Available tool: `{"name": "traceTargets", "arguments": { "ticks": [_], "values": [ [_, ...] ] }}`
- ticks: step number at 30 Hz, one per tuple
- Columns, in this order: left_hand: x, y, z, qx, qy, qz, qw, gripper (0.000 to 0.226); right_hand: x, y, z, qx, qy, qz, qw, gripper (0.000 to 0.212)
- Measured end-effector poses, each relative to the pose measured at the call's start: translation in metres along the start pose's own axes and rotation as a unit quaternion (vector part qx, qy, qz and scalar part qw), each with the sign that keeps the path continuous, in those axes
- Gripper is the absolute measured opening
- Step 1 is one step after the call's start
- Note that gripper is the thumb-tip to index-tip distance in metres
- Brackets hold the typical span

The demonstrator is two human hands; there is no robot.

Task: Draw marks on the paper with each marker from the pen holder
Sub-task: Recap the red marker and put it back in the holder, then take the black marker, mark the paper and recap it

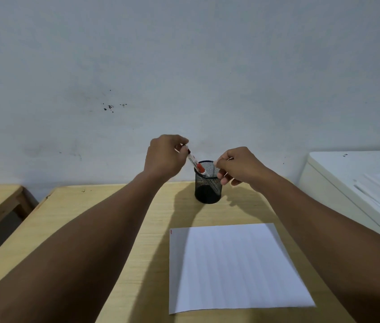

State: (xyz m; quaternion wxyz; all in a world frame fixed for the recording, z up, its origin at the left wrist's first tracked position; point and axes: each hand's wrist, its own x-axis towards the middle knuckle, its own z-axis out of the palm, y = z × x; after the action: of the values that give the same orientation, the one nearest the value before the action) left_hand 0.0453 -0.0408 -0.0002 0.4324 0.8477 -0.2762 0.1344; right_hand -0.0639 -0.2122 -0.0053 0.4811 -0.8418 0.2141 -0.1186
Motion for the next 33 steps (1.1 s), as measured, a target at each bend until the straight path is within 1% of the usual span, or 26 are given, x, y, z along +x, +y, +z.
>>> {"name": "traceTargets", "arguments": {
  "ticks": [3,6,8,10,12,14,16,18,21,24,27,29,31,33],
  "values": [
    [-0.001,0.002,-0.028,-0.067,0.033,-0.024,0.997,0.016,-0.006,-0.014,0.010,0.012,-0.013,-0.002,1.000,0.014],
    [-0.006,-0.005,-0.052,-0.150,0.055,-0.068,0.985,0.013,-0.014,-0.029,0.024,0.039,-0.041,-0.012,0.998,0.026],
    [-0.009,-0.011,-0.062,-0.251,0.034,-0.108,0.961,0.011,-0.017,-0.035,0.032,0.071,-0.062,0.000,0.996,0.033],
    [-0.014,-0.016,-0.066,-0.353,-0.010,-0.151,0.923,0.010,-0.021,-0.040,0.036,0.101,-0.082,0.023,0.991,0.043],
    [-0.021,-0.019,-0.060,-0.399,-0.051,-0.191,0.895,0.011,-0.023,-0.041,0.038,0.139,-0.093,0.036,0.985,0.052],
    [-0.034,-0.024,-0.057,-0.411,-0.083,-0.221,0.880,0.018,-0.025,-0.038,0.043,0.194,-0.077,0.046,0.977,0.053],
    [-0.049,-0.029,-0.050,-0.410,-0.112,-0.234,0.874,0.024,-0.029,-0.032,0.049,0.246,-0.053,0.049,0.967,0.049],
    [-0.094,-0.071,-0.085,-0.418,-0.098,-0.262,0.864,0.022,-0.055,-0.047,0.104,0.230,-0.091,0.056,0.967,0.039],
    [-0.106,-0.077,-0.078,-0.427,-0.134,-0.267,0.853,0.025,-0.059,-0.038,0.112,0.246,-0.088,0.054,0.964,0.024],
    [-0.110,-0.075,-0.069,-0.415,-0.144,-0.254,0.862,0.022,-0.057,-0.033,0.108,0.272,-0.087,0.050,0.957,0.018],
    [-0.114,-0.081,-0.064,-0.419,-0.136,-0.256,0.861,0.015,-0.057,-0.033,0.110,0.258,-0.103,0.021,0.960,0.019],
    [-0.117,-0.090,-0.063,-0.426,-0.114,-0.263,0.858,0.016,-0.055,-0.034,0.103,0.268,-0.066,0.018,0.961,0.022],
    [-0.123,-0.107,-0.066,-0.396,-0.085,-0.274,0.872,0.015,-0.053,-0.033,0.089,0.275,-0.020,0.022,0.961,0.024],
    [-0.129,-0.122,-0.067,-0.329,-0.084,-0.268,0.902,0.014,-0.054,-0.027,0.077,0.251,-0.015,0.022,0.968,0.023]
  ]
}}
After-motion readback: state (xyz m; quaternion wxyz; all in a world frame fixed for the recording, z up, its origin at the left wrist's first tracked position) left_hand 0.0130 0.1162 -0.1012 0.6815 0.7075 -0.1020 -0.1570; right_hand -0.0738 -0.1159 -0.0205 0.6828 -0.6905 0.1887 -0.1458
